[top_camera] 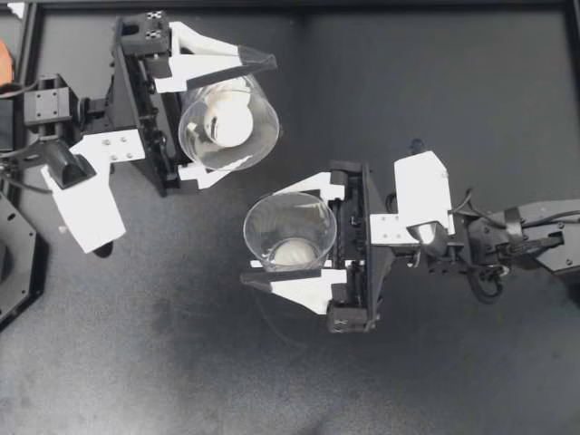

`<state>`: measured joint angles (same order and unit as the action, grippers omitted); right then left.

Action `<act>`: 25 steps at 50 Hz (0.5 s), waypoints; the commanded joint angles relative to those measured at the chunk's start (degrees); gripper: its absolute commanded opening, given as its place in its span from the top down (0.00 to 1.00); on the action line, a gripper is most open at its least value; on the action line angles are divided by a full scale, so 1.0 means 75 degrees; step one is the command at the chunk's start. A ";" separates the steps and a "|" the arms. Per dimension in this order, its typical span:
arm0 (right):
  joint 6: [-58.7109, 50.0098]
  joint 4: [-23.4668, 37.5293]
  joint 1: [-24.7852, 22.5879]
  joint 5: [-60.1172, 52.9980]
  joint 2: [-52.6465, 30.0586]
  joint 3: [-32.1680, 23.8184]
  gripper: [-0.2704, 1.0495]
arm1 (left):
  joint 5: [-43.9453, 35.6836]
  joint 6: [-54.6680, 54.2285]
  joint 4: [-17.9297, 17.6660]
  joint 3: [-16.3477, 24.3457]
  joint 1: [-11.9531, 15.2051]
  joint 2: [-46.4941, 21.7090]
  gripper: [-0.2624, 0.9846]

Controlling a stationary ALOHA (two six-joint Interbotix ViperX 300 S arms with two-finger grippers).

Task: Transfer one of the two balls in the right glass into the left glass, then transfer it back to the right glass.

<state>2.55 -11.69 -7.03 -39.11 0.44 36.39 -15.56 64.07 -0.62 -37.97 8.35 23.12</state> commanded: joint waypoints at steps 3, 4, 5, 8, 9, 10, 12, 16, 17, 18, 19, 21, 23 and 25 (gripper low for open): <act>-0.0023 0.0012 -0.0047 -0.0094 0.0035 -0.0223 0.25 | -0.0246 0.0293 0.0000 0.0152 0.0023 0.0000 0.18; -0.0023 0.0012 -0.0047 -0.0094 0.0047 -0.0223 0.25 | -0.0258 0.0340 0.0012 0.0152 0.0023 -0.0012 0.18; -0.0023 0.0012 -0.0047 -0.0094 0.0035 -0.0223 0.25 | -0.0270 0.0387 0.0012 0.0152 0.0023 -0.0012 0.18; -0.0035 0.0000 -0.0047 -0.0105 0.0023 -0.0223 0.25 | -0.0305 0.0516 0.0000 0.0164 0.0023 -0.0047 0.18; -0.0035 0.0012 -0.0047 -0.0117 0.0012 -0.0223 0.25 | -0.0305 0.0551 0.0012 0.0164 0.0023 -0.0047 0.18; -0.0035 0.0012 -0.0047 -0.0141 0.0012 -0.0234 0.25 | -0.0316 0.0586 0.0012 0.0164 0.0023 -0.0059 0.18; -0.0035 0.0012 -0.0035 -0.0176 0.0012 -0.0234 0.25 | -0.0340 0.0691 0.0012 0.0176 0.0023 -0.0082 0.18; -0.0047 0.0000 -0.0047 -0.0223 0.0012 -0.0234 0.25 | -0.0375 0.0926 0.0012 0.0188 0.0023 -0.0164 0.18; -0.0047 0.0000 -0.0047 -0.0234 0.0012 -0.0234 0.25 | -0.0387 0.0996 0.0012 0.0199 0.0023 -0.0176 0.18; -0.0047 -0.0012 -0.0047 -0.0246 0.0012 -0.0234 0.25 | -0.0387 0.1066 0.0012 0.0199 0.0023 -0.0211 0.18; -0.0059 -0.0012 -0.0047 -0.0246 0.0012 -0.0234 0.25 | -0.0398 0.1137 0.0012 0.0211 0.0012 -0.0234 0.18; -0.0059 -0.0023 -0.0047 -0.0258 0.0012 -0.0234 0.25 | -0.0422 0.1301 0.0012 0.0246 -0.0035 -0.0293 0.18; -0.0059 -0.0035 -0.0035 -0.0270 0.0012 -0.0246 0.25 | -0.0445 0.1418 0.0012 0.0281 -0.0070 -0.0340 0.18; -0.0059 -0.0047 -0.0047 -0.0270 0.0000 -0.0270 0.25 | -0.0457 0.1535 0.0012 0.0316 -0.0117 -0.0387 0.18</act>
<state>2.20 -11.78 -7.03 -40.43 -0.18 36.04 -18.11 74.62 -0.53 -37.62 8.17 20.21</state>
